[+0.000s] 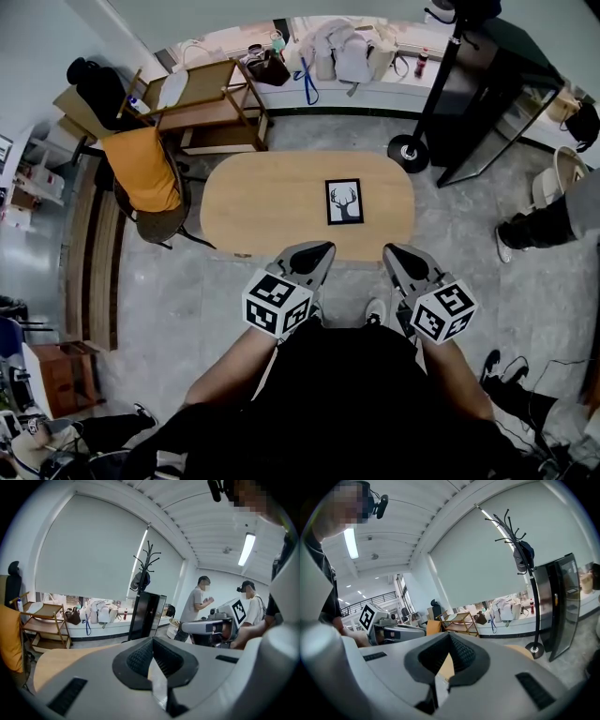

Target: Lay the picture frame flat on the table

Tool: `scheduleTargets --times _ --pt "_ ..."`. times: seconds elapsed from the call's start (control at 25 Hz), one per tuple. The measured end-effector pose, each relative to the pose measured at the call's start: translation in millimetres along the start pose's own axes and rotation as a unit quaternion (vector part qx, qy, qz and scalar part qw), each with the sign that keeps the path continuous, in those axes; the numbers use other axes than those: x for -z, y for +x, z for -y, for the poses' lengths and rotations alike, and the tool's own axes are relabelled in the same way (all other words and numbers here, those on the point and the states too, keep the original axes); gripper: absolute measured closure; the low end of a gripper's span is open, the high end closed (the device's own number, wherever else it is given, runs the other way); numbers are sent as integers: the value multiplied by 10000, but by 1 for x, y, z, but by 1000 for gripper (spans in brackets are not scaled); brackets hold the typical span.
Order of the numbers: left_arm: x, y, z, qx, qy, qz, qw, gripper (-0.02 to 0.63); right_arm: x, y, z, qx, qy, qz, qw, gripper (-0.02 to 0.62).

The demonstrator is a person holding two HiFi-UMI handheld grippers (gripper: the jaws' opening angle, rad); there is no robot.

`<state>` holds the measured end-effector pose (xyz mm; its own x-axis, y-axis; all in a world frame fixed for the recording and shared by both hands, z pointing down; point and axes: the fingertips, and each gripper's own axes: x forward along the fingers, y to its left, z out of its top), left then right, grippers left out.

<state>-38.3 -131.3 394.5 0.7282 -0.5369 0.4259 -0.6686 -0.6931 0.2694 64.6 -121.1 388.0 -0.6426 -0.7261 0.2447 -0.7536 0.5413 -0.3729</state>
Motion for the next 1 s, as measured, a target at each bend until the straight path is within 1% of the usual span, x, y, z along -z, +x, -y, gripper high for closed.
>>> scheduleTargets --times 0.44,0.72,1.0 --pt "-2 3 -1 96 21 -50 9999 606 2 0 2 119 87 2 9999 595" --pt "2 4 -3 63 24 -58 10000 606 5 3 3 93 68 -20 9999 595" --pt "-3 5 -7 44 23 -30 10000 606 0 7 4 86 46 -30 9999 595"
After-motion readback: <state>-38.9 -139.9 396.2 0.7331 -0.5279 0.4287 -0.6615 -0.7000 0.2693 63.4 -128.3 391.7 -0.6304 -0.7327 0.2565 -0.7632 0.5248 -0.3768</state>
